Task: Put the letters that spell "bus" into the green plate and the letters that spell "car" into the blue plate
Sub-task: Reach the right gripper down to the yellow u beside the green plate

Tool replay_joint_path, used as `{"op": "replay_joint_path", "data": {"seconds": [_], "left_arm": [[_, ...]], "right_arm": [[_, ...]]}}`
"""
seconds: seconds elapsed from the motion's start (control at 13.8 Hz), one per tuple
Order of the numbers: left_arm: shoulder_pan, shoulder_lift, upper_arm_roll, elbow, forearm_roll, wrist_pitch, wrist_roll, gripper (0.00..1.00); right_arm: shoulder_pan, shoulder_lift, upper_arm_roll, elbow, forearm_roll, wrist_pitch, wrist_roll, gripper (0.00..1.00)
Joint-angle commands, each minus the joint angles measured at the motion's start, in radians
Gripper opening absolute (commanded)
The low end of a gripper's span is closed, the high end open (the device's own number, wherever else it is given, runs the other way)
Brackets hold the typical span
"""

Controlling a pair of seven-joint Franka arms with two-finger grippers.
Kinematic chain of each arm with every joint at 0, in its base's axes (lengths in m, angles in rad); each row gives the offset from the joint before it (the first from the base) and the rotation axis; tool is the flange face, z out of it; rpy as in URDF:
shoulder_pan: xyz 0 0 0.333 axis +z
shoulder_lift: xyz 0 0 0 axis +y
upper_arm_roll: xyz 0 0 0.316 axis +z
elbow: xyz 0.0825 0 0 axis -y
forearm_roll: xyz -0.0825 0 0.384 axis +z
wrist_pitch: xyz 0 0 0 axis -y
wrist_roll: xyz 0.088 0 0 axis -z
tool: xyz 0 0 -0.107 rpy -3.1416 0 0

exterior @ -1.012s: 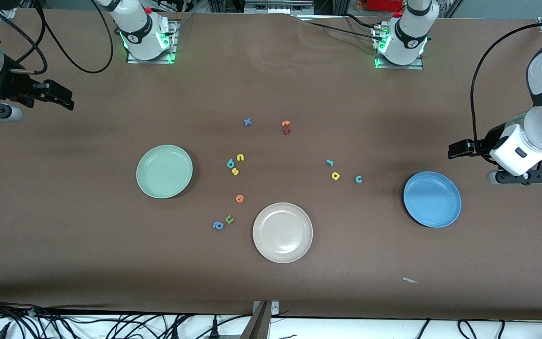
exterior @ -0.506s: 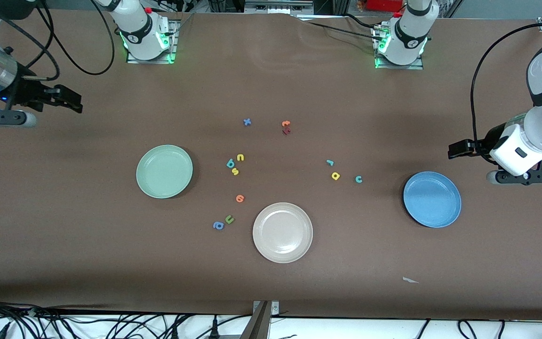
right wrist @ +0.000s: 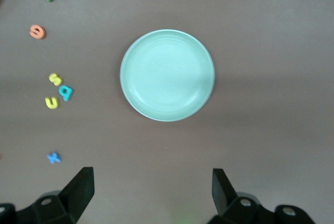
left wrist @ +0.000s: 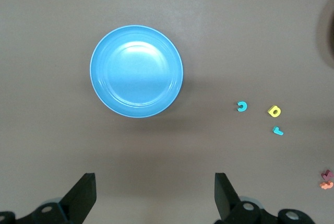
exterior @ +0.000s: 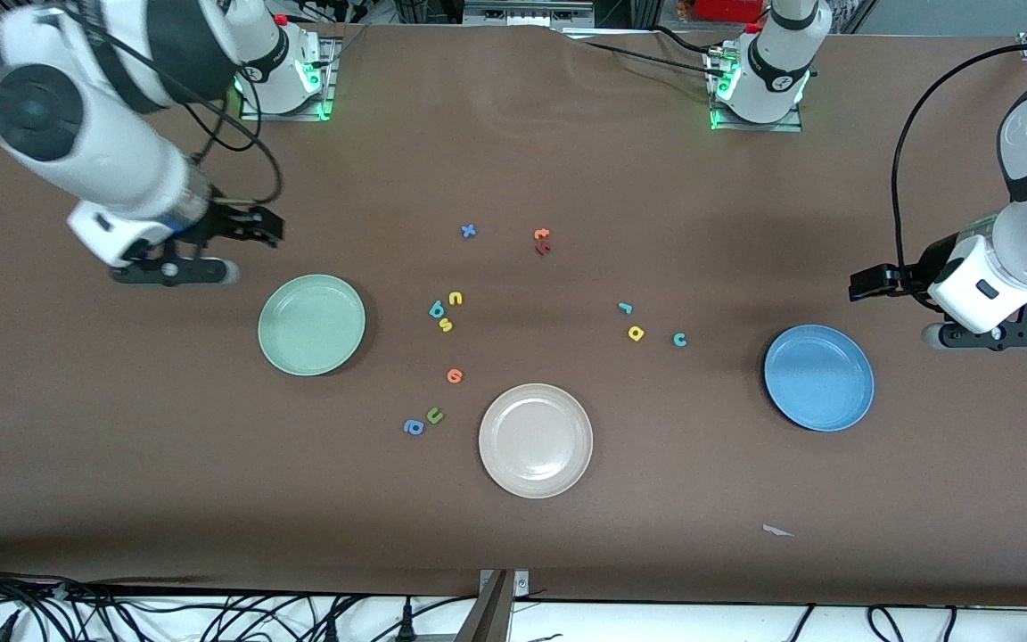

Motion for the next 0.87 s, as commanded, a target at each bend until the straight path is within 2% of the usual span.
{"op": "replay_joint_path", "data": {"seconds": [0.0, 0.14, 0.43, 0.65, 0.72, 0.8], "left_arm": [[0.002, 0.008, 0.001, 0.019, -0.01, -0.002, 0.005, 1.0], [0.002, 0.008, 0.001, 0.019, -0.01, -0.002, 0.006, 1.0], [0.002, 0.008, 0.001, 0.019, -0.01, -0.002, 0.005, 1.0], [0.0, 0.011, 0.001, 0.019, -0.01, -0.002, 0.005, 1.0], [0.002, 0.013, 0.001, 0.019, -0.01, -0.001, 0.005, 1.0], [0.002, 0.019, 0.001, 0.018, -0.01, 0.012, 0.005, 1.0]], "right_arm": [[0.099, 0.073, -0.007, 0.014, -0.014, 0.06, 0.239, 1.0], [0.168, 0.132, -0.007, 0.006, -0.015, 0.123, 0.402, 0.99], [0.283, 0.288, -0.009, 0.005, -0.012, 0.354, 0.823, 0.99], [0.317, 0.4, -0.009, 0.005, -0.011, 0.496, 0.997, 0.99], [0.329, 0.425, -0.009, 0.003, -0.012, 0.525, 1.054, 0.94], [0.334, 0.443, -0.009, 0.003, -0.014, 0.536, 1.076, 0.83]]}}
